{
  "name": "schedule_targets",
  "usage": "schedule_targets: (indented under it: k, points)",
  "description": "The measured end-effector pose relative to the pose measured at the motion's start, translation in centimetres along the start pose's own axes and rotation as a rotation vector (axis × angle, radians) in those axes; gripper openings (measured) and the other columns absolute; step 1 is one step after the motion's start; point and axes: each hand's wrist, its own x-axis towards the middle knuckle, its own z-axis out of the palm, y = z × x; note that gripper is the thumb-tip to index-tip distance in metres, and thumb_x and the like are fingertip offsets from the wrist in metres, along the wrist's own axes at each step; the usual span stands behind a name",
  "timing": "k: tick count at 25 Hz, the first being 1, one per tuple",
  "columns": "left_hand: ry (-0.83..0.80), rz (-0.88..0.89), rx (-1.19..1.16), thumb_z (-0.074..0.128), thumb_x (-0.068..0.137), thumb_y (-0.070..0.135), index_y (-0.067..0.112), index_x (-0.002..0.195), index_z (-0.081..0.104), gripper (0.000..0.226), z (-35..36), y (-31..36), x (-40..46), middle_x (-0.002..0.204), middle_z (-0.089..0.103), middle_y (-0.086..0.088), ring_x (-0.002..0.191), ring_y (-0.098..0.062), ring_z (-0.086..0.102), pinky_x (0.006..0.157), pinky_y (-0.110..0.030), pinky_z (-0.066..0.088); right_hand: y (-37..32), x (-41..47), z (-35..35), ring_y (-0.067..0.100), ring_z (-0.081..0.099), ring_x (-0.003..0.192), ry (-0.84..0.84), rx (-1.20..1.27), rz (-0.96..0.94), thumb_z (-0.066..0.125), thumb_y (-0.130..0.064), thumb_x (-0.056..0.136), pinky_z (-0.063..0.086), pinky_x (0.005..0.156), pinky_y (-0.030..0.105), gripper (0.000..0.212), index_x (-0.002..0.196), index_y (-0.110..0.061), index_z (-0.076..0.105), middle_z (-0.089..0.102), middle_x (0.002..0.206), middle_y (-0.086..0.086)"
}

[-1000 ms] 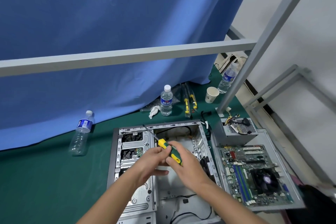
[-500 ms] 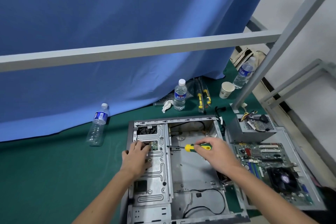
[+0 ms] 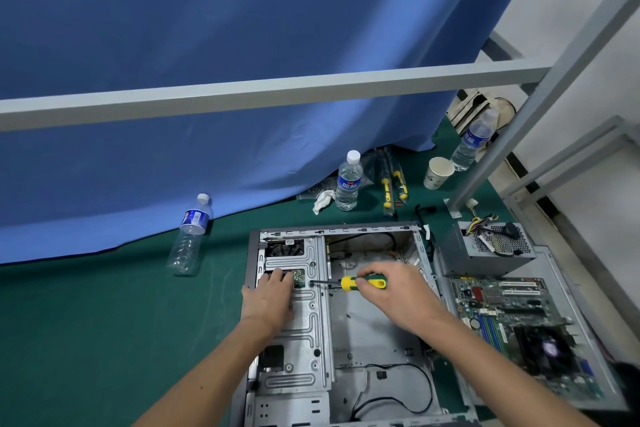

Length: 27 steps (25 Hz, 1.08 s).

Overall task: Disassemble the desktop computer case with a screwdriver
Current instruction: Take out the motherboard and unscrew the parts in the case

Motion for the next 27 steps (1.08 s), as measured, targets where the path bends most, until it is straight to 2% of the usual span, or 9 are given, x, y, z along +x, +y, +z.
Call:
schedule_targets:
  k: [3, 6, 8, 11, 14, 17, 20, 22, 27]
  points:
    - [0.012, -0.002, 0.010, 0.062, 0.091, 0.010, 0.021, 0.132, 0.041, 0.048, 0.0, 0.0, 0.2, 0.133, 0.042, 0.000, 0.125, -0.022, 0.042, 0.102, -0.053, 0.039, -0.6, 0.2, 0.2, 0.007, 0.048, 0.050, -0.027, -0.076, -0.022, 0.059, -0.041, 0.089, 0.043, 0.052, 0.028, 0.020, 0.100, -0.030, 0.072, 0.071, 0.085, -0.007]
    - [0.018, -0.005, 0.004, 0.064, 0.091, 0.011, 0.021, 0.132, 0.042, 0.048, 0.1, 0.0, 0.3, 0.133, 0.043, 0.001, 0.124, -0.022, 0.043, 0.100, -0.052, 0.040, -1.2, 0.4, -0.1, 0.007, 0.044, 0.045, -0.047, -0.150, -0.024, 0.058, -0.042, 0.090, 0.036, 0.046, 0.026, 0.022, 0.103, -0.030, 0.071, 0.069, 0.076, -0.004]
    - [0.024, -0.006, 0.010, 0.064, 0.090, 0.009, 0.021, 0.132, 0.042, 0.048, 0.2, 0.0, 0.3, 0.133, 0.043, 0.000, 0.123, -0.022, 0.044, 0.099, -0.052, 0.041, -2.4, 0.7, -0.7, 0.012, 0.049, 0.052, -0.090, -0.228, -0.039, 0.058, -0.042, 0.089, 0.037, 0.051, 0.027, 0.024, 0.102, -0.028, 0.071, 0.069, 0.074, -0.003]
    - [0.030, -0.009, 0.020, 0.064, 0.092, 0.011, 0.022, 0.131, 0.042, 0.046, 0.2, -0.1, 0.4, 0.133, 0.043, 0.001, 0.124, -0.022, 0.044, 0.099, -0.053, 0.041, -5.7, 3.0, -1.5, 0.024, 0.061, 0.077, -0.176, -0.388, -0.096, 0.060, -0.036, 0.086, 0.048, 0.067, 0.030, 0.025, 0.099, -0.018, 0.071, 0.071, 0.092, 0.007]
    - [0.024, -0.003, 0.017, 0.065, 0.092, 0.018, 0.023, 0.130, 0.042, 0.045, 0.1, 0.0, 0.4, 0.132, 0.043, 0.002, 0.124, -0.021, 0.044, 0.096, -0.052, 0.041, -10.6, 5.7, -1.0, 0.031, 0.057, 0.088, -0.233, -0.540, -0.162, 0.058, -0.022, 0.085, 0.042, 0.070, 0.031, 0.011, 0.083, -0.011, 0.055, 0.065, 0.103, 0.014]
    - [0.029, -0.001, 0.013, 0.065, 0.091, 0.021, 0.024, 0.131, 0.041, 0.047, 0.2, -0.2, 0.3, 0.132, 0.043, 0.002, 0.124, -0.020, 0.043, 0.094, -0.049, 0.040, -14.3, 7.3, 0.5, 0.033, 0.058, 0.098, -0.256, -0.643, -0.202, 0.052, -0.014, 0.089, 0.043, 0.071, 0.034, 0.017, 0.104, -0.010, 0.060, 0.063, 0.112, 0.013]
    - [0.030, 0.001, 0.005, 0.063, 0.092, 0.023, 0.026, 0.137, 0.038, 0.052, 0.5, -0.5, 0.4, 0.133, 0.042, 0.003, 0.127, -0.019, 0.041, 0.100, -0.050, 0.038, -15.7, 7.8, 1.2, 0.029, 0.052, 0.083, -0.308, -0.785, -0.322, 0.053, -0.013, 0.091, 0.043, 0.067, 0.033, 0.005, 0.089, -0.009, 0.057, 0.061, 0.092, 0.006]
    - [0.032, 0.000, 0.003, 0.062, 0.092, 0.024, 0.027, 0.138, 0.037, 0.053, 0.7, -0.6, 0.3, 0.134, 0.042, 0.002, 0.128, -0.020, 0.041, 0.102, -0.051, 0.036, -15.9, 8.1, 0.8, 0.026, 0.052, 0.075, -0.367, -0.884, -0.435, 0.056, -0.012, 0.089, 0.042, 0.062, 0.032, 0.015, 0.075, -0.012, 0.049, 0.051, 0.073, 0.002]
    - [0.042, -0.009, -0.011, 0.062, 0.093, 0.022, 0.028, 0.135, 0.040, 0.048, 0.7, -0.7, 0.3, 0.130, 0.043, 0.003, 0.126, -0.019, 0.042, 0.102, -0.051, 0.035, -15.0, 8.1, -0.7, 0.024, 0.055, 0.076, -0.519, -1.057, -0.601, 0.060, -0.017, 0.089, 0.043, 0.064, 0.030, 0.006, 0.090, -0.011, 0.060, 0.058, 0.081, 0.002]
